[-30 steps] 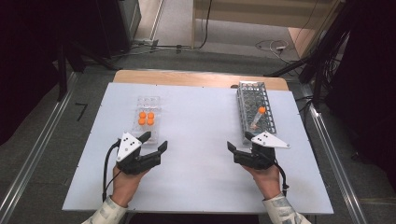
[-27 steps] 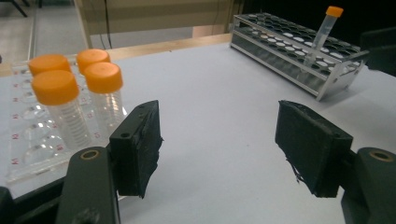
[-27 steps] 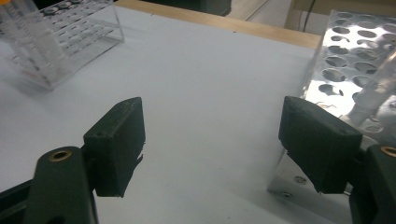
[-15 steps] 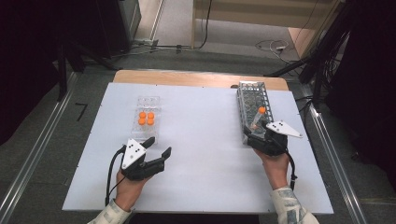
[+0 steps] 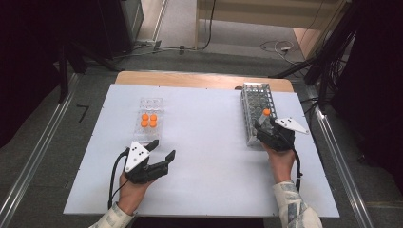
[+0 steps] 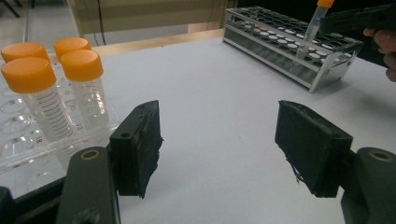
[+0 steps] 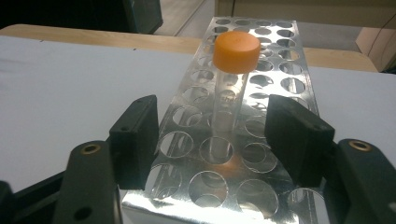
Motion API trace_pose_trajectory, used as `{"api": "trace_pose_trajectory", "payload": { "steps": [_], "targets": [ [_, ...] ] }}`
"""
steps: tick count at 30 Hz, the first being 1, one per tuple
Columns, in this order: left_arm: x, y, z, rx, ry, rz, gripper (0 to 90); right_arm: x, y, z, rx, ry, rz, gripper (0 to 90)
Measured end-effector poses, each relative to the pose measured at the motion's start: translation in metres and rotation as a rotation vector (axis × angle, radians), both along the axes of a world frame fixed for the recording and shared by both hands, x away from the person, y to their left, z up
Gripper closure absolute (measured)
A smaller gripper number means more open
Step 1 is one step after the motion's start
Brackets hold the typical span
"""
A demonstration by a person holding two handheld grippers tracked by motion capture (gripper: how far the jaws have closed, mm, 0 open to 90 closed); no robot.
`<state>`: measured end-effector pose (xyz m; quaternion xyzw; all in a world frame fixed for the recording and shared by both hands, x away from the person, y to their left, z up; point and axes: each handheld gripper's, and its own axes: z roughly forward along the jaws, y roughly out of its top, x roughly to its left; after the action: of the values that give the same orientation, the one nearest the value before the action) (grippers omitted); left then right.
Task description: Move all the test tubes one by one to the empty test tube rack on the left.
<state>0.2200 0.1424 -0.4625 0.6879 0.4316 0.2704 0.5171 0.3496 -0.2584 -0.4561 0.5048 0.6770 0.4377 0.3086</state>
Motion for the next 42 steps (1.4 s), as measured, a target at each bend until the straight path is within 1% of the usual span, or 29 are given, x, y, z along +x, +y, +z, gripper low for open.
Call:
{"api": "trace_pose_trajectory", "payload": {
  "steps": [3, 5, 9, 11, 16, 19, 24, 29, 33, 38, 42],
  "targets": [
    [0.000, 0.000, 0.000, 0.005, 0.000, -0.001, 31.4, 0.005, 0.001, -0.002, -0.008, 0.009, -0.009, 37.2],
    [0.000, 0.000, 0.000, 0.001, 0.000, 0.001, 31.4, 0.007, 0.001, -0.003, -0.005, 0.005, -0.019, 39.5],
    [0.000, 0.001, 0.000, 0.000, 0.002, 0.004, 31.8, 0.013, 0.002, -0.006, -0.015, 0.005, -0.031, 45.3],
    [0.000, 0.002, 0.000, 0.004, 0.003, 0.004, 31.8, 0.015, 0.001, -0.007, -0.008, 0.001, -0.040, 47.5],
    [0.001, 0.002, -0.001, -0.002, 0.004, 0.008, 31.8, 0.017, 0.001, -0.008, -0.007, -0.005, -0.044, 53.6],
    [0.001, 0.001, -0.001, 0.004, 0.004, 0.006, 31.8, 0.017, 0.001, -0.007, -0.008, -0.012, -0.042, 57.1],
    [0.001, 0.001, -0.002, 0.002, 0.009, 0.012, 31.5, 0.019, 0.002, -0.008, -0.012, -0.004, -0.039, 61.9],
    [0.002, 0.001, -0.003, 0.005, 0.012, 0.022, 27.3, 0.020, 0.003, -0.009, -0.013, -0.006, -0.037, 67.3],
    [0.002, 0.001, -0.003, 0.008, 0.011, 0.026, 26.5, 0.021, 0.003, -0.009, -0.016, -0.004, -0.038, 70.3],
    [0.003, 0.001, -0.004, 0.010, 0.012, 0.025, 26.5, 0.020, 0.004, -0.009, -0.022, -0.007, -0.037, 71.1],
    [0.003, 0.001, -0.004, 0.010, 0.013, 0.028, 26.4, 0.020, 0.003, -0.008, -0.010, -0.012, -0.041, 71.1]
  ]
}}
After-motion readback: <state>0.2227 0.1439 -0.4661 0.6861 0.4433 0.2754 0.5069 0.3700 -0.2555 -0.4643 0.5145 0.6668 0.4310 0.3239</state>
